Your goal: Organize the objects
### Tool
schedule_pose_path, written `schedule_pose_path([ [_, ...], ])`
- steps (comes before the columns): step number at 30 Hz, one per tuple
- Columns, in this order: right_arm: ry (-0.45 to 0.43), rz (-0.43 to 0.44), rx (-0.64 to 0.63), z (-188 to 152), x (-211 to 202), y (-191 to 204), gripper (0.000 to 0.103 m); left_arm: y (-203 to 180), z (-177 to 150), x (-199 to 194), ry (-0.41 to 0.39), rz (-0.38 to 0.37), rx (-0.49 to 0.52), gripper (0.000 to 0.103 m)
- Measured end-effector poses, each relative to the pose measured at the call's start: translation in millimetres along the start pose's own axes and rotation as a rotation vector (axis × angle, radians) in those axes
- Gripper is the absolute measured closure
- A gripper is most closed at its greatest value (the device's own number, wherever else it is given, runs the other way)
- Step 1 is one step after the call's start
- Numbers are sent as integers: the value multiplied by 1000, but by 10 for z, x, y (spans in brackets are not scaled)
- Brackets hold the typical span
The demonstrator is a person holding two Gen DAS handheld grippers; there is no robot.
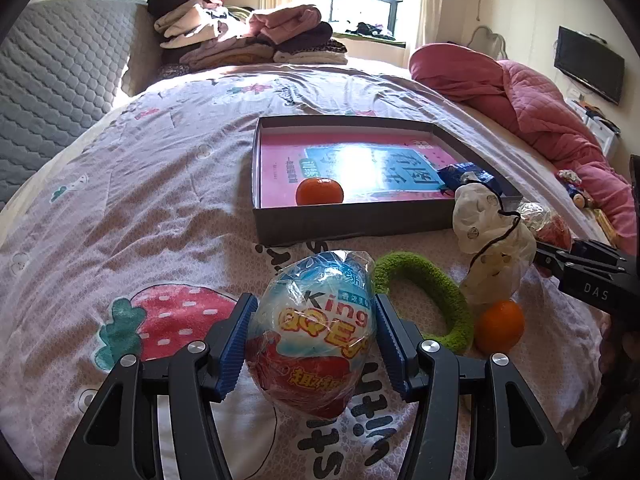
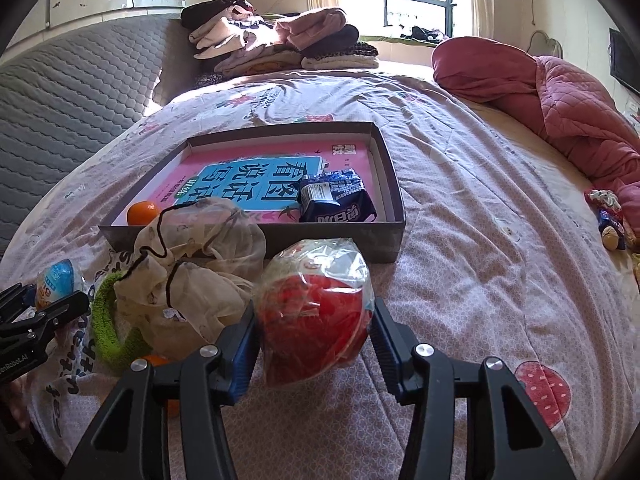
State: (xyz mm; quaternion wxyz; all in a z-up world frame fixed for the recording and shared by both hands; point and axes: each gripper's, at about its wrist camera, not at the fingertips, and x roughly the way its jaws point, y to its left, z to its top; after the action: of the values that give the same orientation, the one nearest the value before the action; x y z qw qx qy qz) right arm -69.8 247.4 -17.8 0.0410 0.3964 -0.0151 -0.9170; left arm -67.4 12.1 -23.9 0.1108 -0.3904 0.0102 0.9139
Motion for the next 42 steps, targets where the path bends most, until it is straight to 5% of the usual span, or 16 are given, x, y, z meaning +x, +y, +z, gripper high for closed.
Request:
schedule_pose_path([
  [42, -151, 28, -30, 274, -701, 217, 51, -96, 202, -459, -154, 21, 30, 43],
])
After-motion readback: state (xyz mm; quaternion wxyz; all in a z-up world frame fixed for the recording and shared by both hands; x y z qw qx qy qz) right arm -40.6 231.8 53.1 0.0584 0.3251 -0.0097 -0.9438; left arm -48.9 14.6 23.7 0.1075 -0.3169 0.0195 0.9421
